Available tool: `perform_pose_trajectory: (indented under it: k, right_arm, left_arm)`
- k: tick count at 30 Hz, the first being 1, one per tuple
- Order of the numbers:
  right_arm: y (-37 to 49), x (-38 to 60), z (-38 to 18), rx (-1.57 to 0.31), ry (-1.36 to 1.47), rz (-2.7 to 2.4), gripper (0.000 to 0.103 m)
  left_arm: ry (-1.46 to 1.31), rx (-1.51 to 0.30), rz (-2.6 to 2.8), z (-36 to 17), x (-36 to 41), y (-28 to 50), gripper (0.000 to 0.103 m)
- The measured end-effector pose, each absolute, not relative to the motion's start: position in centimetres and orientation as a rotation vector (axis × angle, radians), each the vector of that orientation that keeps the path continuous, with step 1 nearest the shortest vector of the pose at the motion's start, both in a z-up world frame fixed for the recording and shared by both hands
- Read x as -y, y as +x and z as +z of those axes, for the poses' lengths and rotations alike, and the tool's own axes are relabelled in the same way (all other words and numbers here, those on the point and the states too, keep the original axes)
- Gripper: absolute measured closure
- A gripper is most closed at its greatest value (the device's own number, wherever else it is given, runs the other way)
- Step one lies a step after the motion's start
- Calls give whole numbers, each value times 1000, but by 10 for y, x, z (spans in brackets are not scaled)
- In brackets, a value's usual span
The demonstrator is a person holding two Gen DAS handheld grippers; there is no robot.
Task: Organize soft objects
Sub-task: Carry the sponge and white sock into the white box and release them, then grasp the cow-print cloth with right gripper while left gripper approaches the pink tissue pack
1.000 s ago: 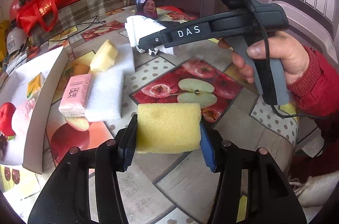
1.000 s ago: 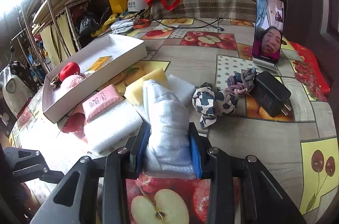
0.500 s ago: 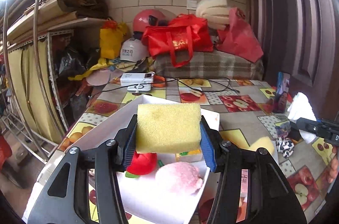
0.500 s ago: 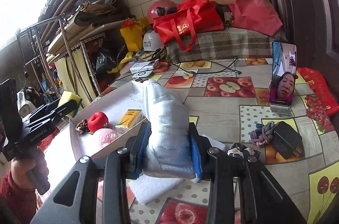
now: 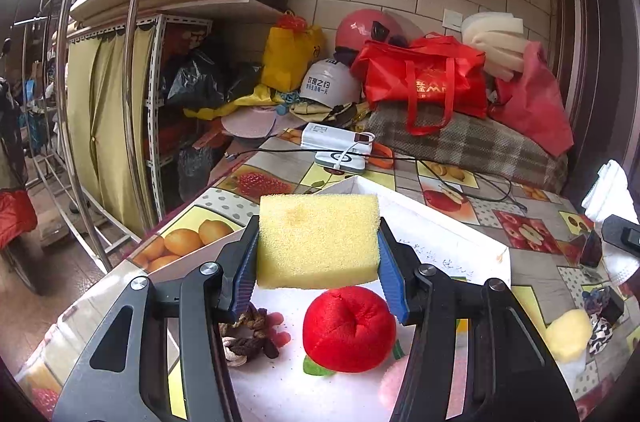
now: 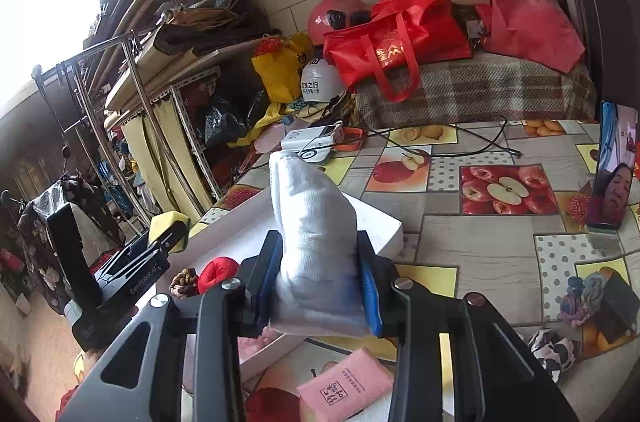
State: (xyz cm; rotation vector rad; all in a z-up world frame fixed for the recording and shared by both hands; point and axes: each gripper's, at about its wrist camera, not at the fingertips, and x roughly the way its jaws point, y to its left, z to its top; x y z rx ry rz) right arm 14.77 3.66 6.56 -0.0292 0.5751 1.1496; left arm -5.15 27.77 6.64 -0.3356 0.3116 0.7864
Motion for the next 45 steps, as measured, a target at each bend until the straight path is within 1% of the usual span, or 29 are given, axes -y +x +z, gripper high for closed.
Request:
perform_pose_trajectory:
  k: [6, 10, 11, 12, 13, 14, 15, 16, 17, 18, 21, 25, 27, 30, 32, 35, 41, 45]
  right_arm:
    - [143, -100, 31, -696, -65, 1196, 67]
    - [136, -131, 7, -735, -114, 1189, 67]
    - [135, -134, 4, -737, -118, 1184, 65]
    - [134, -135, 1, -738, -113, 1183, 65]
    - [133, -135, 0, -742, -110, 1186, 64]
    - [131, -133, -1, -741, -108, 1189, 53]
    - [130, -132, -1, -732, -105, 1189, 29]
    - [128, -128, 0, -712, -98, 1188, 18]
    - [126, -123, 1, -692, -91, 1185, 8]
    - [124, -120, 2, -679, -88, 1180, 1]
    - [120, -104, 3, -663, -59, 1179, 0]
    - [110, -65, 5, -610, -15, 1191, 0]
    - [107, -42, 10, -548, -13, 1164, 0]
    - [110, 4, 24, -390, -9, 1005, 0]
    - [121, 38, 32, -350, 55, 935, 0]
    - [147, 76, 35, -411, 145, 875, 0]
    - [184, 133, 19, -468, 206, 720, 0]
    - [216, 158, 7, -554, 180, 588, 0]
  left_arm:
    - [-459, -350, 794, 52, -311, -59, 50]
    - [-450, -355, 815, 51, -309, -59, 49]
    - [-447, -353, 820, 51, -309, -59, 48]
    - [-451, -347, 820, 51, -309, -60, 48]
    - [-455, -342, 823, 51, -309, -62, 44]
    - [-456, -336, 833, 52, -309, -63, 35]
    - [-452, -329, 846, 53, -308, -65, 27]
    - [-443, -315, 859, 54, -306, -66, 10]
    - [-427, -296, 877, 56, -304, -70, 0]
    - [-407, -277, 894, 59, -300, -72, 0]
    - [-352, -238, 938, 63, -292, -77, 0]
    - [-358, -235, 935, 61, -292, -80, 0]
    - [-372, -228, 916, 62, -291, -82, 0]
    - [-375, -167, 828, 70, -278, -88, 0]
    - [-349, -138, 746, 75, -264, -86, 0]
    - [-297, -163, 609, 76, -242, -69, 0]
    - [-213, -323, 315, 64, -187, -23, 0]
    - [-160, -429, 338, 54, -157, 0, 0]
